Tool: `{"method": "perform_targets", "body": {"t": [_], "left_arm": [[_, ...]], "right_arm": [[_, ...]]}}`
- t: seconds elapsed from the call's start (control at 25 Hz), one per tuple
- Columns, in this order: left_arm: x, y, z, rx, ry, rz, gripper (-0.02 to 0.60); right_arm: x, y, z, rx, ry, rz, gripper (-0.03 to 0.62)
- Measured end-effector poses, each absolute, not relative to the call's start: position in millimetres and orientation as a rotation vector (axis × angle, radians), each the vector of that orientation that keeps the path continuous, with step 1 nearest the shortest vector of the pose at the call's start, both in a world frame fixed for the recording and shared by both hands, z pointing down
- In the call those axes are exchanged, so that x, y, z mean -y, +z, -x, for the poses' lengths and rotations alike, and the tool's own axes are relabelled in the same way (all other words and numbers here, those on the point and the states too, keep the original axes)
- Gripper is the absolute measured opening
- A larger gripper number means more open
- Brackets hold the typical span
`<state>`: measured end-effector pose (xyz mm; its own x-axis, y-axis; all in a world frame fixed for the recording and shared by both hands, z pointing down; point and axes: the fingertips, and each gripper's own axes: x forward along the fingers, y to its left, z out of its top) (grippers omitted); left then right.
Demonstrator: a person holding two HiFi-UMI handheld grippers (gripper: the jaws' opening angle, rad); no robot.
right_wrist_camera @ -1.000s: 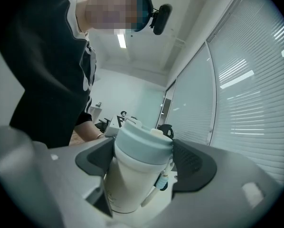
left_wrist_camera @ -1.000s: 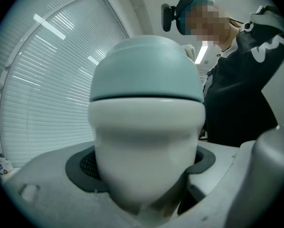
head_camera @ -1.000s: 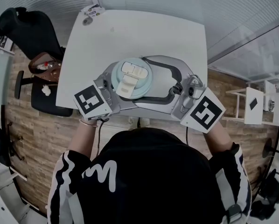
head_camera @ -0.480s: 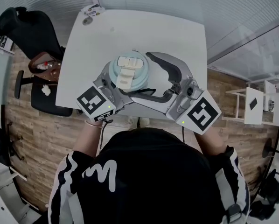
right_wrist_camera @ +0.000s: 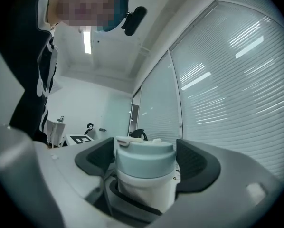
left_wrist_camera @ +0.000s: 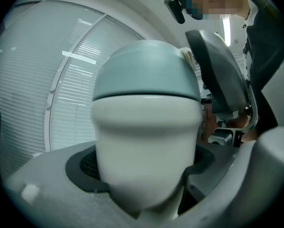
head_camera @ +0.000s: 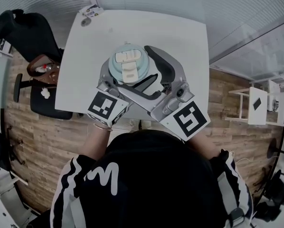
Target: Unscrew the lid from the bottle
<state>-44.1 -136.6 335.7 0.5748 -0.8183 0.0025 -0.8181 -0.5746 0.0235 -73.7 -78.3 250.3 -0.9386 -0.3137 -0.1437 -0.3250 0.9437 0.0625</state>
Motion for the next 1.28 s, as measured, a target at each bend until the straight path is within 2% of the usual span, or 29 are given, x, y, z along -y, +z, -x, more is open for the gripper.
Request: {"method": "perform_targets", "body": {"t": [0.6, 1.28], "left_arm": [[139.3, 342.7, 48.2, 1.517, 0.031, -2.754, 0.455], [107.2, 342.7, 18.6, 1.047, 0.150, -2.982, 0.454]], "right_arm": [[84.3, 260.6, 83.6, -2.990, 0.094, 0.524, 0.407], [62.1, 262.2, 80.8, -3.087, 0.149, 0.220, 0.445]]}}
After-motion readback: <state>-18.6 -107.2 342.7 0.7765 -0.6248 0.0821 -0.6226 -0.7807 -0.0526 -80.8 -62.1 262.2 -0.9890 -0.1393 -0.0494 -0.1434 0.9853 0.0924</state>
